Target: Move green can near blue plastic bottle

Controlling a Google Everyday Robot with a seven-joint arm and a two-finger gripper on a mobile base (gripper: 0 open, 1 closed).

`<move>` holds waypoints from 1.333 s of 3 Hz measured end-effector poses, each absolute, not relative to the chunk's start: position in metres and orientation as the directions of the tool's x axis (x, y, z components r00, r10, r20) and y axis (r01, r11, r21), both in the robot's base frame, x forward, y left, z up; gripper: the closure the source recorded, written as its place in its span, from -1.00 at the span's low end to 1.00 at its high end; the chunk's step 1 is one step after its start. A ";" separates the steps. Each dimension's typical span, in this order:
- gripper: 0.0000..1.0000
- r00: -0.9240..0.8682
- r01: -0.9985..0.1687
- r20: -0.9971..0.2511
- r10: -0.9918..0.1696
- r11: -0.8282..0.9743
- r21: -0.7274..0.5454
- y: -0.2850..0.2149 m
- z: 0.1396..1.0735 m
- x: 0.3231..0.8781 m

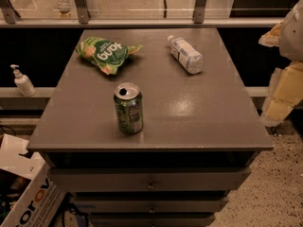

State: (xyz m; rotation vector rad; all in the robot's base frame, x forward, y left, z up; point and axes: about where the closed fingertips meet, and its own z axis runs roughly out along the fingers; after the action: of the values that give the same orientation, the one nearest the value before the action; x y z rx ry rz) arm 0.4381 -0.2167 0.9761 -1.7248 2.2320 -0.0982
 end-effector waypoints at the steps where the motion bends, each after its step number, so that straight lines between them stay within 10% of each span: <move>1: -1.00 -0.221 -0.931 -0.207 -0.953 0.270 -0.246 -0.217 0.976 0.438; 4: -1.00 -0.190 -0.943 -0.482 -0.855 0.295 -0.153 -0.206 0.905 0.468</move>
Offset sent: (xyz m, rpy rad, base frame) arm 0.0274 0.0093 -0.0391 0.1110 0.0076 -0.0124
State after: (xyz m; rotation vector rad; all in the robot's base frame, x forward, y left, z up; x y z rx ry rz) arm 0.4681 -0.2062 0.9049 -1.6009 2.0895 0.2422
